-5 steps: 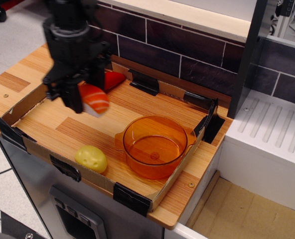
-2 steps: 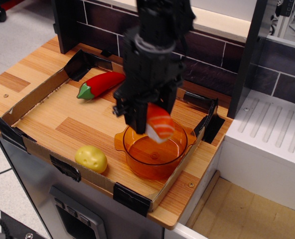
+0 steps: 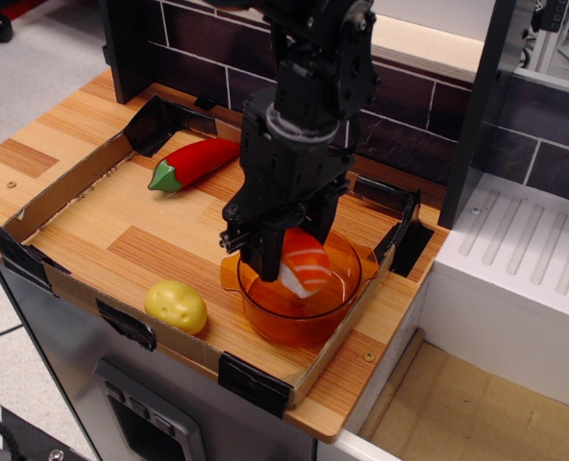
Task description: Put sushi in pot
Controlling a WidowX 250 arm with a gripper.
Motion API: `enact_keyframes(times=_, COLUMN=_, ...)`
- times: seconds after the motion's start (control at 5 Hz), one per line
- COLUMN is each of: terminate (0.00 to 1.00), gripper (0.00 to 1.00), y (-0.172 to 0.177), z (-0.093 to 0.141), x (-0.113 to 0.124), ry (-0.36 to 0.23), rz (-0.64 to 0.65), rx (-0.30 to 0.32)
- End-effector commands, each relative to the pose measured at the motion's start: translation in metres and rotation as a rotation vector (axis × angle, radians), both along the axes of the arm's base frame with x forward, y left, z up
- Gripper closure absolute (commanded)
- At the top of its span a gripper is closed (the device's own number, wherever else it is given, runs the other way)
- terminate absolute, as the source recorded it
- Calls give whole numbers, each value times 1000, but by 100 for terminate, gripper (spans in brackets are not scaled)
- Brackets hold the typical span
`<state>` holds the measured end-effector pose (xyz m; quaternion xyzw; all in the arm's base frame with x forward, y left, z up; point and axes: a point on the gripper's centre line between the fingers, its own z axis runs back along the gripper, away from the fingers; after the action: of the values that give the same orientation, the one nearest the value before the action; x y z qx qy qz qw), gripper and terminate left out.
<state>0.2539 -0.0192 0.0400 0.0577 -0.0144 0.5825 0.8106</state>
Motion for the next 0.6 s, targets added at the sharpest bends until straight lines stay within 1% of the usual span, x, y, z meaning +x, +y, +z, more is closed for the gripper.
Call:
enact_keyframes(times=0.0, terminate=0, gripper=0, y=-10, z=5, x=0, ry=-37, rz=8, rx=-17)
enact_keyframes(times=0.2, terminate=0, gripper=0, y=-8, z=9, x=3, ry=-52, rz=-9, rx=-29)
enact_keyframes(times=0.4, terminate=0, gripper=0, y=-8, z=22, x=7, ry=-81, rz=-15, rx=-52)
